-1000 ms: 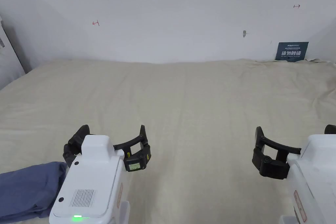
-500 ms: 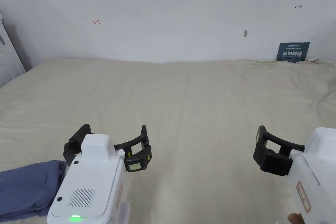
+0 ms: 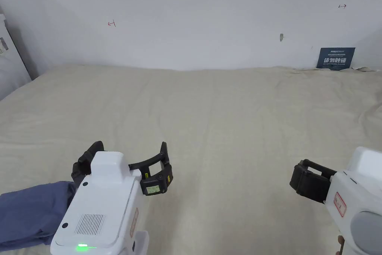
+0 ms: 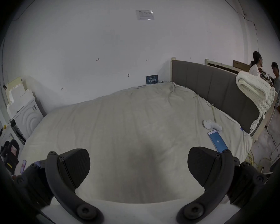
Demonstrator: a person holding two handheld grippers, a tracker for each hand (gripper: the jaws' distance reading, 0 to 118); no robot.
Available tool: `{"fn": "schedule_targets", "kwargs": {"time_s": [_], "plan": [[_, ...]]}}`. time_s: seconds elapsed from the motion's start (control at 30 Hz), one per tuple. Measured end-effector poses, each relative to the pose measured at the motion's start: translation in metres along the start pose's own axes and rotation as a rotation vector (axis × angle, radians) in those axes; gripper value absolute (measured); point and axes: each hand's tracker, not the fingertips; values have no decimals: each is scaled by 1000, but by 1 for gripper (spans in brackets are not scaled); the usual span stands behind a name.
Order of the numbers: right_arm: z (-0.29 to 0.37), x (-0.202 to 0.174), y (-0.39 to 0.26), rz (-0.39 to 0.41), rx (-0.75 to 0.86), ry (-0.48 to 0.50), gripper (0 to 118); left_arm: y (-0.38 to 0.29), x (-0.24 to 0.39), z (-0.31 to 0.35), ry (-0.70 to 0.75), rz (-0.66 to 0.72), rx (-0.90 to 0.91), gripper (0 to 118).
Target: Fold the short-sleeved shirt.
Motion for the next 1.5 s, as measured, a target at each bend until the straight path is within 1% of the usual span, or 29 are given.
{"fn": "schedule_targets", "kwargs": {"time_s": [0.1,0.23,0.33,0.43,0.53,0.6,0.7,0.77,0.8,0.87,0.97,1.33,1.5], "plan": [[3,-2,-2,35,28,19,118,0,0,-1,-1,0,2,118],[3,-3,-2,28,51,30,118,0,1,-1,-1,3,1,118],[4,-5,-1,42,69,14,118,0,1,-2,-4,4,2,118],[4,-3,-2,53,74,26,118,2,1,-1,-4,2,5,118],[4,0,-5,77,157,91,118,2,1,-1,-3,4,7,118],[4,2,-9,75,212,86,118,2,1,-1,-1,4,8,118],[5,5,-17,114,361,90,118,2,1,-1,1,-1,12,118],[4,6,-20,157,414,79,118,3,1,-1,1,-2,15,118],[2,6,-21,171,424,76,118,3,1,0,1,-1,16,118],[-1,9,-24,168,423,78,118,3,1,-1,3,-1,18,118],[-3,13,-29,163,478,106,118,4,1,0,6,0,23,118],[0,12,-32,195,504,108,118,4,1,0,6,-1,27,118],[0,11,-32,191,503,112,118,4,1,1,8,1,29,118]]}}
